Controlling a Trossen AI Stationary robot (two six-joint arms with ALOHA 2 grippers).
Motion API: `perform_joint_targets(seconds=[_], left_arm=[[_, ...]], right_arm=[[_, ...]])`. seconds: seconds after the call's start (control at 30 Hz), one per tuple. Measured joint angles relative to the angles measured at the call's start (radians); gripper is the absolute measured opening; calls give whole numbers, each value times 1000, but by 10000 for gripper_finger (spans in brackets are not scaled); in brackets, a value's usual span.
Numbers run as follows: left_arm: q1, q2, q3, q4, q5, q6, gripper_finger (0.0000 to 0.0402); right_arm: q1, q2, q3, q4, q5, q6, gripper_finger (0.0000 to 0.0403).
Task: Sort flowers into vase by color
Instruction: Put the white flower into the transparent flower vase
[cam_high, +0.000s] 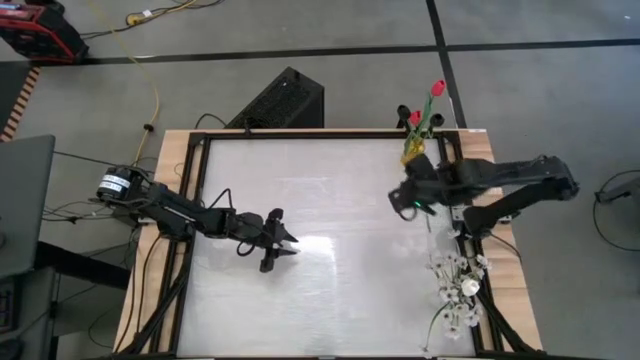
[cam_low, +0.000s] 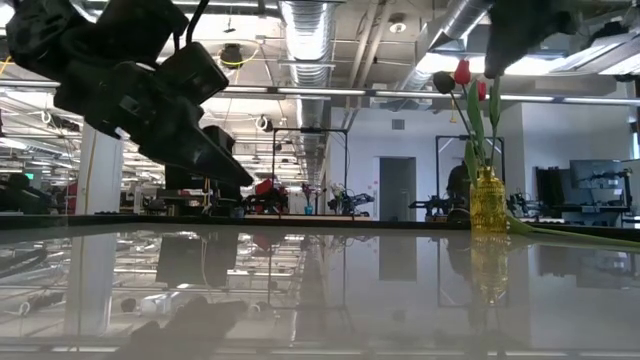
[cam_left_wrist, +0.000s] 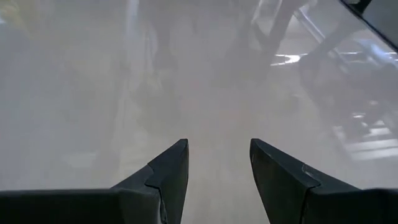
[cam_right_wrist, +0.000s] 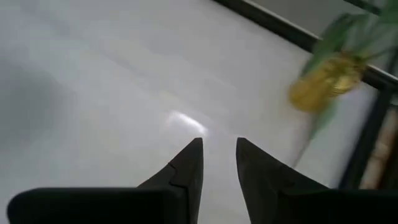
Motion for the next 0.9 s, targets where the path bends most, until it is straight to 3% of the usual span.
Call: perform_joint_targets(seconds=[0.23,0.4,0.6,0.9], left_arm=[[-25,0,-5,6,21,-32,159],[-64,0,-5,42,-12,-30,159],[-79,-1,-5,68,-57,-15,159],[-76,-1,-5,116,-59,-43,159]], right_arm=[[-182,51,-46,-43,-24,-73,148],[-256,-59,-248,59,-56,-74,160],[-266,-165,-501,228,-82,-11,162],[-354,-140,-713,409,-81,5,163]])
